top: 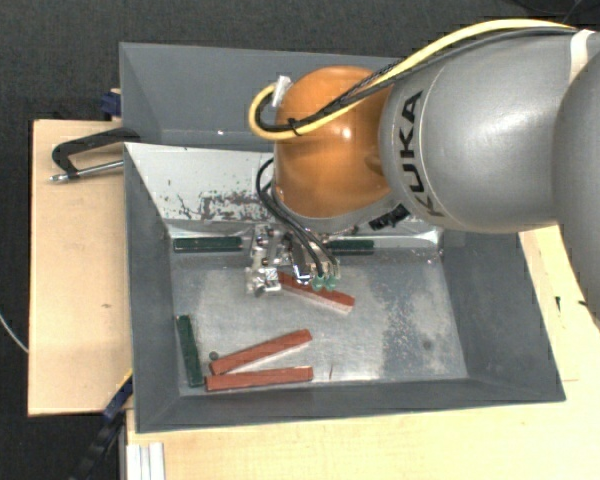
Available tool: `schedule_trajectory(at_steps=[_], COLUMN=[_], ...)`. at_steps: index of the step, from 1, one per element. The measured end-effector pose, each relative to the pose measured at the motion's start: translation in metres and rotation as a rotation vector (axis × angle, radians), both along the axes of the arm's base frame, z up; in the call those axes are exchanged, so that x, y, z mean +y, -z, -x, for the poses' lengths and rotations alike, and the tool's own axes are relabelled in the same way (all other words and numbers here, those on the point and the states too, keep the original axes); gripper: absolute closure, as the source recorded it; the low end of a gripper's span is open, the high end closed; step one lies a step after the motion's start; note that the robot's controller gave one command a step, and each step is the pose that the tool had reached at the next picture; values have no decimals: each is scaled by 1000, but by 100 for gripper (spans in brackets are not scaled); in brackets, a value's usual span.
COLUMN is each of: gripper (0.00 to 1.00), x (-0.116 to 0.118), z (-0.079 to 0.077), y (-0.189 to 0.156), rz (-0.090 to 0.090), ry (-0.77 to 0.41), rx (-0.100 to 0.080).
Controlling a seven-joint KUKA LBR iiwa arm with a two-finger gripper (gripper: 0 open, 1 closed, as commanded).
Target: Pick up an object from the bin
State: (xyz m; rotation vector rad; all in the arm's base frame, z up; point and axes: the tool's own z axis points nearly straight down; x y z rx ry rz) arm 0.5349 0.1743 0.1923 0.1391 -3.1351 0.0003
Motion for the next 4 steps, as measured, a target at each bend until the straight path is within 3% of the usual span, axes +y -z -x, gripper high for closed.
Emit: schedule_trajectory(at_steps=[1,2,3,4], gripper=[100,0,0,0], x=[19,3,4,-22], z=[-11,22,21,32], y=[-16,50,50,69], rz=[-4,-1,-2,-5], ry=[-157,208,209,108], rx=[-17,-3,-4,-8])
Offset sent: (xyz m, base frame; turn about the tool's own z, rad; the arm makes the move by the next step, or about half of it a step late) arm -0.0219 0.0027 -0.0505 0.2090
